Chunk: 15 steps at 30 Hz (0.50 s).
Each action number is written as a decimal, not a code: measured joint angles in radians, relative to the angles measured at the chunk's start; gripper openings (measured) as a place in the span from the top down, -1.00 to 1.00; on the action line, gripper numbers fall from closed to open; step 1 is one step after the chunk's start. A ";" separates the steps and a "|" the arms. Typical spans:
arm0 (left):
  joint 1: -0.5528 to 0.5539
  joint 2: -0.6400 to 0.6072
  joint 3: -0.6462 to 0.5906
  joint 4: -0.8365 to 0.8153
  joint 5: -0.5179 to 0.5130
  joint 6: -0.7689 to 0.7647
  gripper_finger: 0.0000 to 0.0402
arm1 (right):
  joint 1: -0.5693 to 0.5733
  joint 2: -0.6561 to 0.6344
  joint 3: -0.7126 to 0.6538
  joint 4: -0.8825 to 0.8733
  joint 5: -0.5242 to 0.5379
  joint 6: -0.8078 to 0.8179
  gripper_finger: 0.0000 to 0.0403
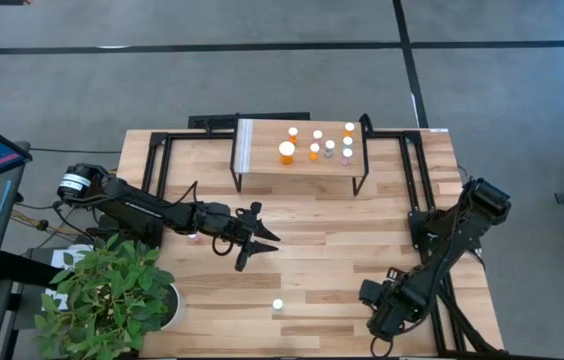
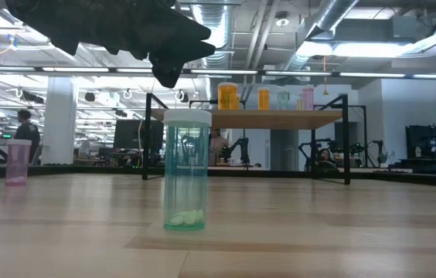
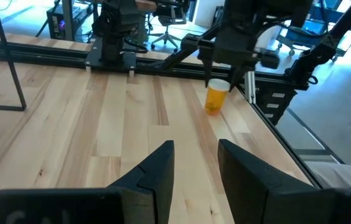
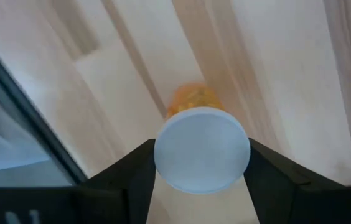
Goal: Pick and place medicine bottles onto shelf by color
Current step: Put the big orange pill bottle on the shelf
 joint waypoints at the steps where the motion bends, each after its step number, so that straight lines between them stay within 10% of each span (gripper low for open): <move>1: 0.000 0.000 0.000 0.000 -0.002 0.000 0.45 | -0.010 0.000 0.008 0.001 0.001 -0.020 -0.13; 15: -0.012 0.000 0.000 0.002 -0.007 0.036 0.45 | -0.263 0.000 0.110 -0.003 0.066 -0.358 -0.13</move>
